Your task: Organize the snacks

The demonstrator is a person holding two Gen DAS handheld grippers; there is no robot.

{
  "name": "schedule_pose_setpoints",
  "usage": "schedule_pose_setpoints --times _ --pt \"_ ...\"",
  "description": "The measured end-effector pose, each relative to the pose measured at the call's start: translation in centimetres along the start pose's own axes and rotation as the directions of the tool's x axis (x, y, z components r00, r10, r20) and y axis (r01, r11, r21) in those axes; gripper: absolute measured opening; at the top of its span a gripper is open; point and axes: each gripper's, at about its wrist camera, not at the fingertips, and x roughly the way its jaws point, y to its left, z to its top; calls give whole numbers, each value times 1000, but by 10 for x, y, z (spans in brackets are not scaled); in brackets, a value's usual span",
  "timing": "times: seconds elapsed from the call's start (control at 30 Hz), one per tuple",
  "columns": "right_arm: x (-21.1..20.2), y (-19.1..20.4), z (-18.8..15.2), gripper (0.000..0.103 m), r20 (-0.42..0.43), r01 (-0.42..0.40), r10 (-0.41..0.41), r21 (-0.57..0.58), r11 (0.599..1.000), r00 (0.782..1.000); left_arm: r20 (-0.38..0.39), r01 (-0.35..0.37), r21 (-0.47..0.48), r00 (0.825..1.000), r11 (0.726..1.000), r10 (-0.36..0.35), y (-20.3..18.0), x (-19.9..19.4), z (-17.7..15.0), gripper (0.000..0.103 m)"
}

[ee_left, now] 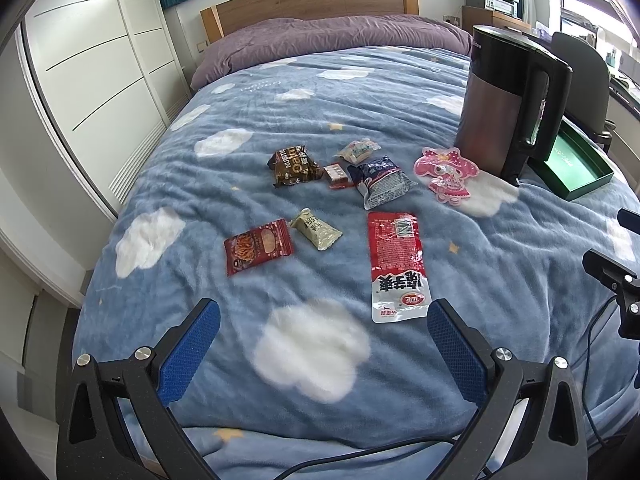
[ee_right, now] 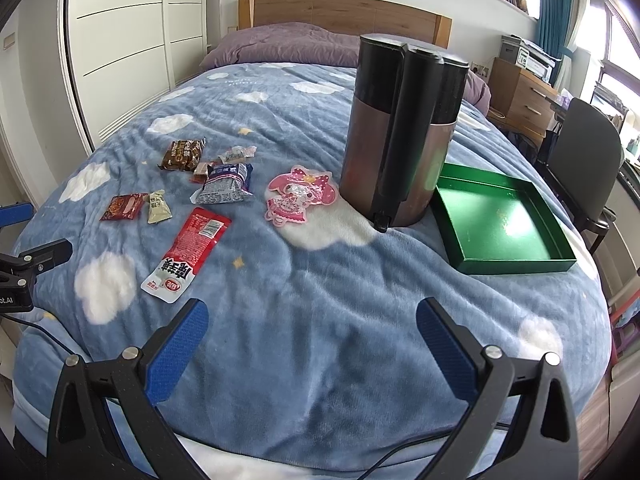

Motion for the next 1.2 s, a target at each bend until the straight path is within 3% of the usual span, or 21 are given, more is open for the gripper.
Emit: schedule_pose_setpoints --times 1.2 --pt "-2 2 1 103 -2 4 -4 6 1000 1000 14 -18 2 1000 1000 18 4 -4 3 102"
